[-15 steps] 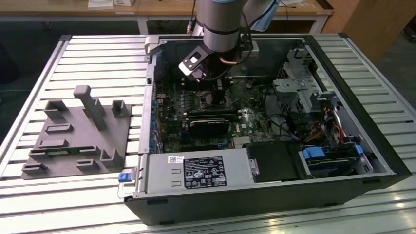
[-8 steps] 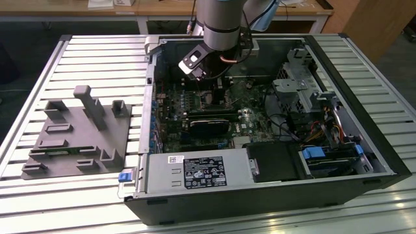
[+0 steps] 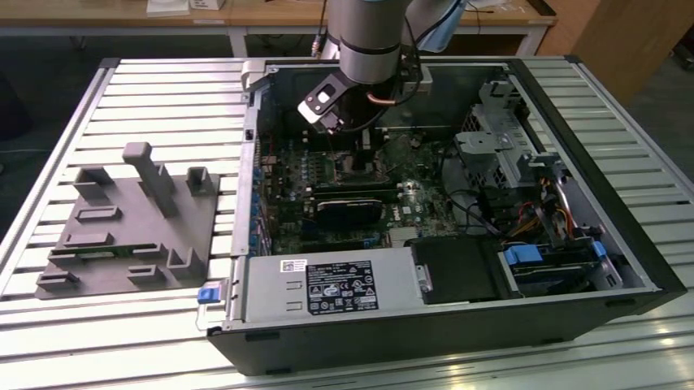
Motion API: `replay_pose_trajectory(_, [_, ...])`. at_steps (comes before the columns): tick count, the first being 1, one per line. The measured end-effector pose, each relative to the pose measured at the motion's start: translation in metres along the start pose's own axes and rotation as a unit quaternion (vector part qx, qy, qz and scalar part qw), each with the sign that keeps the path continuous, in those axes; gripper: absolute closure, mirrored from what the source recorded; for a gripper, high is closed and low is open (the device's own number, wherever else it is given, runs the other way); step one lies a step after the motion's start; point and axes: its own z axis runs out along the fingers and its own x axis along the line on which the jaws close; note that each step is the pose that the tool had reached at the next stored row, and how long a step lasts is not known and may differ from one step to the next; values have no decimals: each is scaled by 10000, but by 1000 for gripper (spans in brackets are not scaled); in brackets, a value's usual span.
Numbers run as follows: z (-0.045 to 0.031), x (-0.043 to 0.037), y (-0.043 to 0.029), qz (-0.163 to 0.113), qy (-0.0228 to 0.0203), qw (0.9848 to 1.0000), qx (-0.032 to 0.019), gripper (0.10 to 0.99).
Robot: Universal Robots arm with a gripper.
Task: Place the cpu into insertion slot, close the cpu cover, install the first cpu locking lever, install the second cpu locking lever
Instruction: 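Place the cpu into insertion slot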
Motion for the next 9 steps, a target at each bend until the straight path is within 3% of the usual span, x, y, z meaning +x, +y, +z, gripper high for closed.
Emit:
replay_pose_trajectory(1, [0,0,0,0,0,10000,0,667])
replay_pose_trajectory(3, [-1,0,0,0,0,10000,0,784])
replay_pose_trajectory(4, [-1,0,0,0,0,10000,0,784])
replay_pose_trajectory(7, [-2,0,0,0,0,10000,0,961])
replay_pose_trajectory(9, [-3,0,0,0,0,10000,0,980])
